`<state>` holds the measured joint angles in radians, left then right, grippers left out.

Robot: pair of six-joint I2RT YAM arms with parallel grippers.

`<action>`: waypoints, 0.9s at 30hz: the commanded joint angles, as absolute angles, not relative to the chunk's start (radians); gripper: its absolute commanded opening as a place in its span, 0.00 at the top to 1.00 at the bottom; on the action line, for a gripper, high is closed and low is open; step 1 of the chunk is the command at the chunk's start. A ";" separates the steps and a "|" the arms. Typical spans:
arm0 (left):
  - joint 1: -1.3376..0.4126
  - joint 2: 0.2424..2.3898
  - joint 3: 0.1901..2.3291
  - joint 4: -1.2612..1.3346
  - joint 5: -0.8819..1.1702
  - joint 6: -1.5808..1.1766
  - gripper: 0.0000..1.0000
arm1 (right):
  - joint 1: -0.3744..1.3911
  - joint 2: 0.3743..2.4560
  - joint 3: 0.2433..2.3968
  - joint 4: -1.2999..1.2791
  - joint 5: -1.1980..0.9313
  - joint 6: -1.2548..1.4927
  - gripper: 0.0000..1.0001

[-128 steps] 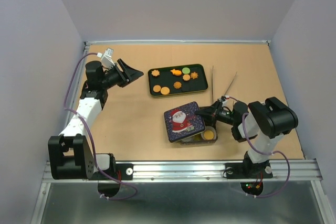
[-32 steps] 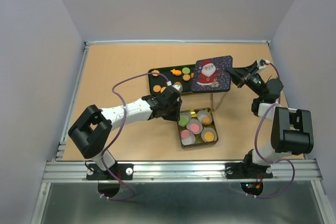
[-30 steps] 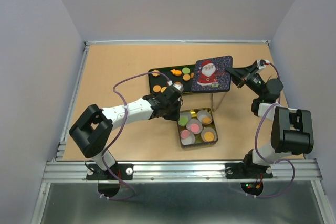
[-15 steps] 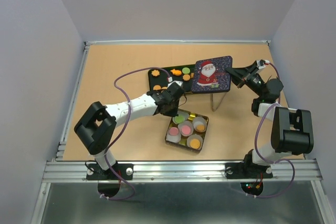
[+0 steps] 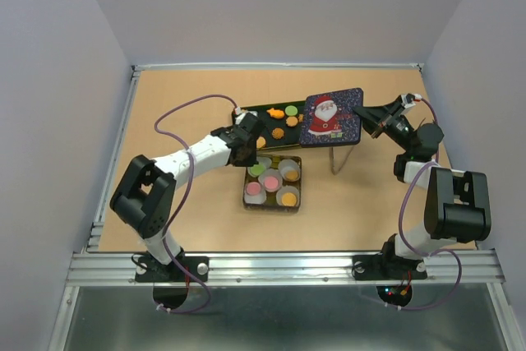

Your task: Pack the cookies

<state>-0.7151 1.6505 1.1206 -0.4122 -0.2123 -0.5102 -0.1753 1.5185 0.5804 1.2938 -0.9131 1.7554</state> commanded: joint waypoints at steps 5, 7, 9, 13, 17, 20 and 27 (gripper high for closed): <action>-0.581 1.560 1.147 -0.420 -0.264 -0.413 0.95 | -0.176 1.519 0.577 1.712 -0.908 1.792 1.00; -0.569 1.562 1.149 -0.423 -0.268 -0.408 0.95 | -0.175 1.523 0.574 1.724 -0.907 1.801 1.00; -0.566 1.559 1.140 -0.423 -0.270 -0.408 0.95 | -0.175 1.526 0.571 1.730 -0.905 1.805 1.00; -0.565 1.551 1.109 -0.404 -0.261 -0.417 0.92 | -0.173 1.531 0.561 1.744 -0.902 1.807 1.00; -0.564 1.554 1.091 -0.394 -0.258 -0.426 0.67 | -0.153 1.523 0.552 1.750 -0.897 1.809 1.00; -0.561 1.566 1.094 -0.399 -0.262 -0.428 0.61 | -0.135 1.525 0.542 1.749 -0.896 1.801 1.00; -0.554 1.554 1.155 -0.440 -0.241 -0.434 0.56 | -0.117 1.525 0.526 1.764 -0.879 1.807 1.00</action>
<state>-0.5610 1.6051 1.1042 -0.4099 -0.2432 -0.4278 -0.1329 1.5322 0.5331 1.2930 -0.9047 1.7966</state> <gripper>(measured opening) 0.438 0.197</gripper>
